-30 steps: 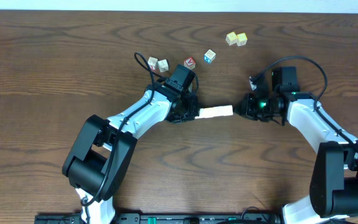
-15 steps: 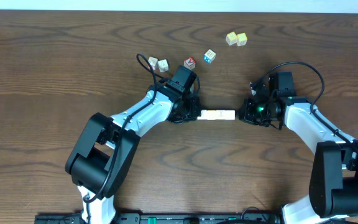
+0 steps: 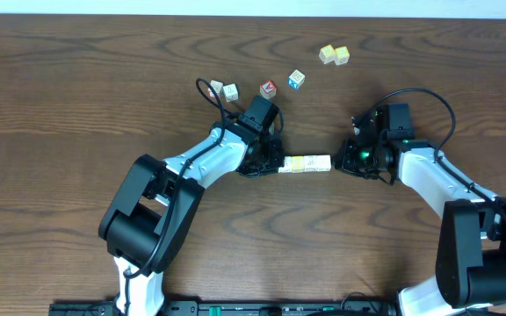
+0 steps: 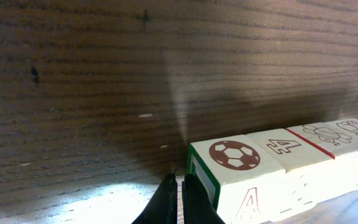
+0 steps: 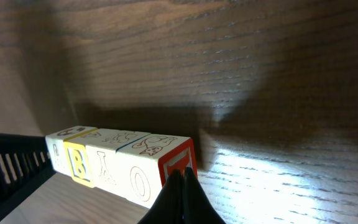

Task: Lift 4 blocks
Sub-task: 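Lower the four-block row onto the table with both grippers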

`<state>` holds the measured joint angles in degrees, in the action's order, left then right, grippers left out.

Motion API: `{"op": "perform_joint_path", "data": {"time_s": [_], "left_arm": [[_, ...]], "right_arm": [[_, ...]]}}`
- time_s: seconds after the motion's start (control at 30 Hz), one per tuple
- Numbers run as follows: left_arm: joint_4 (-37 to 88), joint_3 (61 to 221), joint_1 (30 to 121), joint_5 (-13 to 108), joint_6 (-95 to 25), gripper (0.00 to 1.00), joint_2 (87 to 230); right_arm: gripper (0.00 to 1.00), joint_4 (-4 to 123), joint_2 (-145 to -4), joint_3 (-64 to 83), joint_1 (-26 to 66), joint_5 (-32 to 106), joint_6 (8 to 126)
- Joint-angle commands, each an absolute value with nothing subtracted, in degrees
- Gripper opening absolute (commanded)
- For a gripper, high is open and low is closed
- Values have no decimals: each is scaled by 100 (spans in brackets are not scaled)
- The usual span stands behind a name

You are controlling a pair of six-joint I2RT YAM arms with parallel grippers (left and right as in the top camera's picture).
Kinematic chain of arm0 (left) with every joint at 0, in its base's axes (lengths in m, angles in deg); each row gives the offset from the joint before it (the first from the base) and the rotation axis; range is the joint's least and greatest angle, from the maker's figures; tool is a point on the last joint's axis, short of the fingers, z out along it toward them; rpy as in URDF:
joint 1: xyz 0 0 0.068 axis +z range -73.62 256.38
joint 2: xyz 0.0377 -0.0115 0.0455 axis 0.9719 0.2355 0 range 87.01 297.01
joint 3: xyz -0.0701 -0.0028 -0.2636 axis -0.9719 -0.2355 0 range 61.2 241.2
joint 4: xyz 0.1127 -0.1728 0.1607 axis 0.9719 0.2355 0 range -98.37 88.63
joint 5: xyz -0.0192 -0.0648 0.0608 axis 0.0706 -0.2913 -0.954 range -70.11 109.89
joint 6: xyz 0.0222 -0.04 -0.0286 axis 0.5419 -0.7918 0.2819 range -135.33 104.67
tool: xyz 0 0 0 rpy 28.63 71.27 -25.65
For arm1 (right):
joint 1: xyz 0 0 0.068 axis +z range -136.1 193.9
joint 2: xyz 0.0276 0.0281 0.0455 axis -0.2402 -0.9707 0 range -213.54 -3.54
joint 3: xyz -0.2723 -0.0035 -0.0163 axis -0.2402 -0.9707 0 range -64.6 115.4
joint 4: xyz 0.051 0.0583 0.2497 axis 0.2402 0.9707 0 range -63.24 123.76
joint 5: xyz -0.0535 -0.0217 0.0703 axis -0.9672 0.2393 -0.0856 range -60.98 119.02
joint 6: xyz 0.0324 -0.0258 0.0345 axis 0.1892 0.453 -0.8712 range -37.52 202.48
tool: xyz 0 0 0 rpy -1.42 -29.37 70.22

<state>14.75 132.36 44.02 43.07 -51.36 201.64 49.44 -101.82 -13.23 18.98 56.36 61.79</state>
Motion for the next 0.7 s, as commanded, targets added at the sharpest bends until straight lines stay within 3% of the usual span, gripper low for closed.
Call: {"op": "perform_joint_path", "data": {"time_s": [0.0, 0.67], "left_arm": [[1339, 13354, 4190, 4917, -5147, 7, 20212], [1339, 13354, 4190, 4759, -5143, 7, 20212]], "right_arm": [[2, 4911, -10117, -1373, 2230, 6208, 6017], [2, 4986, -10117, -1373, 2278, 5622, 5829]]}}
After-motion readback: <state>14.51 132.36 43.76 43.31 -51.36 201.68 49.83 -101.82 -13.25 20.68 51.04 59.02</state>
